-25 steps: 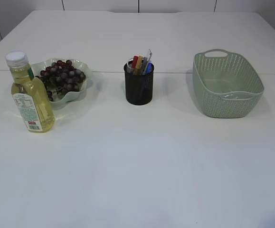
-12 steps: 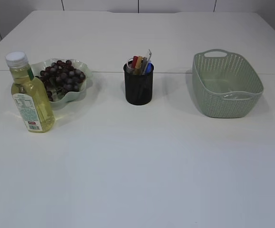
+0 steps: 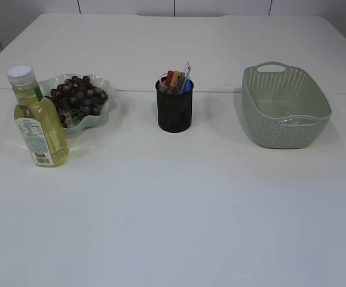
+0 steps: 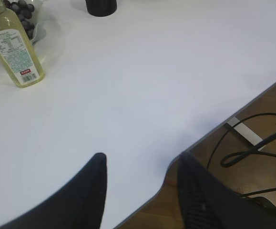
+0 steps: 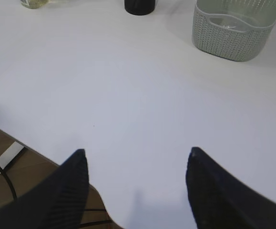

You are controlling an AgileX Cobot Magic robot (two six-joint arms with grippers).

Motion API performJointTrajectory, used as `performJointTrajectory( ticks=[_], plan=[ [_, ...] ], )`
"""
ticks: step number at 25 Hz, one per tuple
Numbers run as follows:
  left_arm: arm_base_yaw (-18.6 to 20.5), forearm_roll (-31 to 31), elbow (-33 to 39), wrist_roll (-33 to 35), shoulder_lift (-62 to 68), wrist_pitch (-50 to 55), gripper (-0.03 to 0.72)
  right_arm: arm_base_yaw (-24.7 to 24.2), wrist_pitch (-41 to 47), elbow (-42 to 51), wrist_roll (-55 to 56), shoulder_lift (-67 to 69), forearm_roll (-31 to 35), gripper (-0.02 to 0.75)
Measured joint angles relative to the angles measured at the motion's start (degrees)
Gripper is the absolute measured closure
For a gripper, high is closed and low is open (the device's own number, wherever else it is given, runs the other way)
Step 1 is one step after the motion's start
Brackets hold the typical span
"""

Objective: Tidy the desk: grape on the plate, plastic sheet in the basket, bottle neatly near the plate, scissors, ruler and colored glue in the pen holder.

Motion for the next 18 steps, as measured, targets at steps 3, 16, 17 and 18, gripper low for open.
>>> performJointTrajectory(
  ticks=[3, 16, 17, 18],
  plan=[
    [0.0, 0.0, 0.4, 0.0, 0.0, -0.9, 0.336, 0.0, -0.1, 0.0, 0.0, 0.0, 0.0, 0.235],
    [0.3, 2.5, 1.9, -3.9, 0.0, -4.6, 0.337, 0.0, -0.3, 0.1, 0.1, 0.0, 0.0, 0.235],
    [0.3, 2.5, 1.9, -3.9, 0.0, -4.6, 0.337, 0.0, -0.3, 0.1, 0.1, 0.0, 0.0, 0.235],
    [0.3, 2.5, 1.9, -3.9, 0.0, -4.6, 0.338, 0.0, -0.3, 0.1, 0.1, 0.0, 0.0, 0.235]
  ],
)
